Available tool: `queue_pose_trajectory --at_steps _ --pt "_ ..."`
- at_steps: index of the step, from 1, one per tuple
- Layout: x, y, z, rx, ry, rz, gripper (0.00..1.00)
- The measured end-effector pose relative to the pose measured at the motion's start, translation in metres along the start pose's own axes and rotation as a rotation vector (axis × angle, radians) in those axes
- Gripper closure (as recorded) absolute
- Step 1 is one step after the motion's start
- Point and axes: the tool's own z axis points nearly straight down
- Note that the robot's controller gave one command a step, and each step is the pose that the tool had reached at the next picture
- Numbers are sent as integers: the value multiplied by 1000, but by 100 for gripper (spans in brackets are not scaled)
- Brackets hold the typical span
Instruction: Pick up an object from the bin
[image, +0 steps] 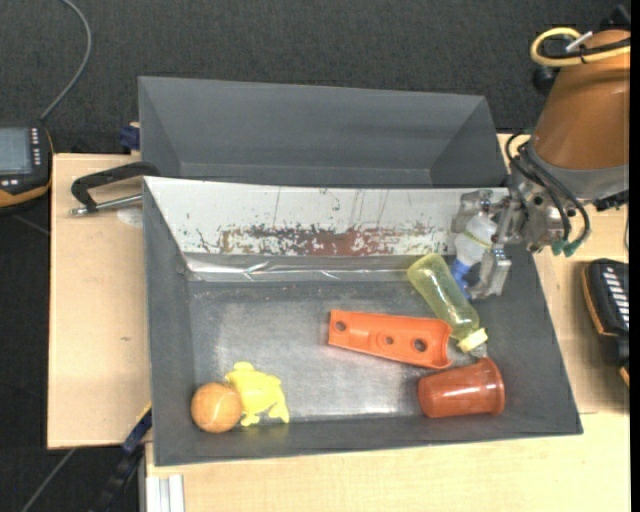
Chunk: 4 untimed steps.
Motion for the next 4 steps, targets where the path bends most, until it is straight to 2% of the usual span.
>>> queue_pose_trajectory --at_steps 1,2,3,4 --pt "-1 1 -5 1 -8 -2 0" --pt "16 18 48 1 -10 8 0" --pt "34 33 78 -1 -5 105 0" --pt "56 47 130 0 -18 83 0"
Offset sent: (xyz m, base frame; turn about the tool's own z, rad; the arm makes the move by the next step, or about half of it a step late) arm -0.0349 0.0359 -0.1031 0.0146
